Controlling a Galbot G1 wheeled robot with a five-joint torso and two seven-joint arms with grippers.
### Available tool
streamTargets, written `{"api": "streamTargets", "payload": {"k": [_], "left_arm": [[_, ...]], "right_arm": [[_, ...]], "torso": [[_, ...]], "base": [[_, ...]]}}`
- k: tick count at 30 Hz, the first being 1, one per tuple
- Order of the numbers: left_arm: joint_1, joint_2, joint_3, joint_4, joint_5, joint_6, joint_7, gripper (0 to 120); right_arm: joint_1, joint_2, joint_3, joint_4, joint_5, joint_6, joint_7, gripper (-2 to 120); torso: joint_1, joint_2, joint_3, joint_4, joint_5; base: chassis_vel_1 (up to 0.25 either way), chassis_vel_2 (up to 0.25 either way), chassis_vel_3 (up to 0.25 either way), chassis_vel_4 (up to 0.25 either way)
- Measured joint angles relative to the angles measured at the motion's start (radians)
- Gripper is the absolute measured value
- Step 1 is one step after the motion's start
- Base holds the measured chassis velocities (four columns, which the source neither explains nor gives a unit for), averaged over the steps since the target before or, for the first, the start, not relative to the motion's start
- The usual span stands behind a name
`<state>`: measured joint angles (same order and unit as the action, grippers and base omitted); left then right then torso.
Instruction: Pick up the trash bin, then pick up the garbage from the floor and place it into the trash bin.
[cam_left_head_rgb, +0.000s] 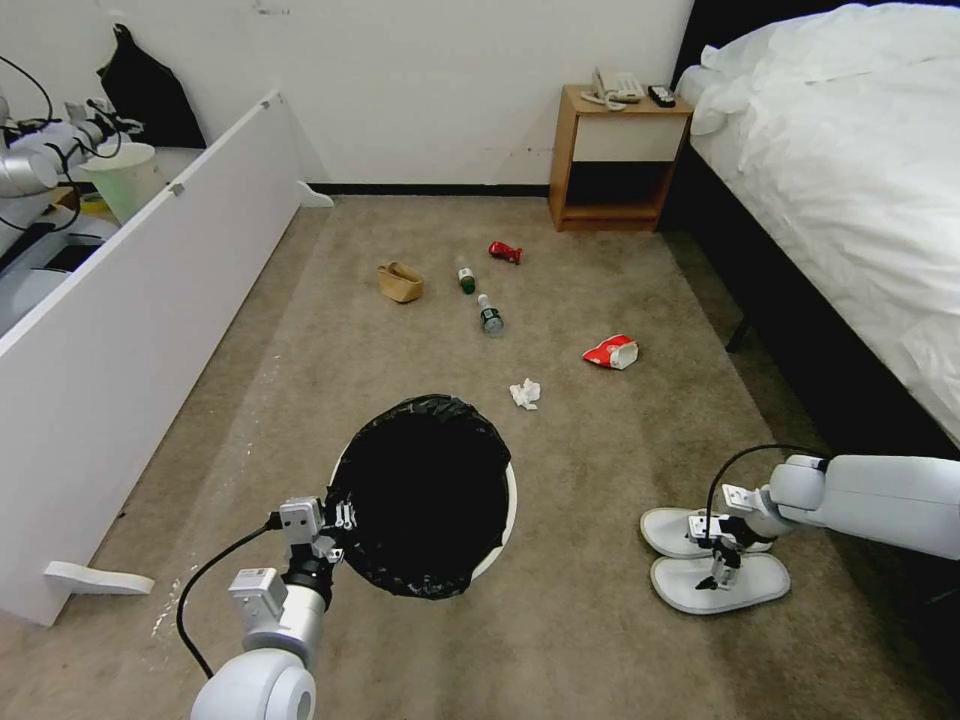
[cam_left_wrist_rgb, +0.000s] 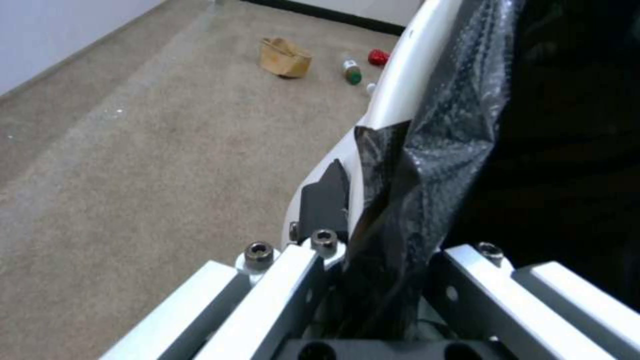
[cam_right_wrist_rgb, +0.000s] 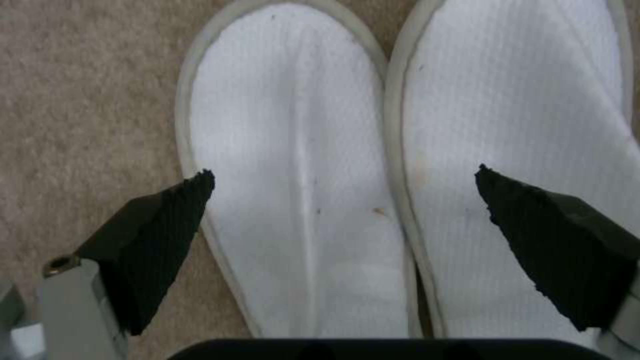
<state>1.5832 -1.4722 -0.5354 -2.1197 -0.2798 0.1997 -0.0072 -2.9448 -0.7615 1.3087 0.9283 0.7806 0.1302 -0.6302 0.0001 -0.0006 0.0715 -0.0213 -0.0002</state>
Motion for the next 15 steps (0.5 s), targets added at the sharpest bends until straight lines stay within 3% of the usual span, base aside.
{"api": "streamTargets", "payload": {"k": [15], "left_arm": [[-0.005,0.017,-0.003,0.011,-0.021,-0.003,-0.003,2]], "right_arm": [[0.000,0.000,0.001,-0.032,0.000,-0.005,0.035,100]], "torso": [[0.000,0.000,0.000,0.0000,0.0000]], "base": [[0.000,0.000,0.000,0.000]]}}
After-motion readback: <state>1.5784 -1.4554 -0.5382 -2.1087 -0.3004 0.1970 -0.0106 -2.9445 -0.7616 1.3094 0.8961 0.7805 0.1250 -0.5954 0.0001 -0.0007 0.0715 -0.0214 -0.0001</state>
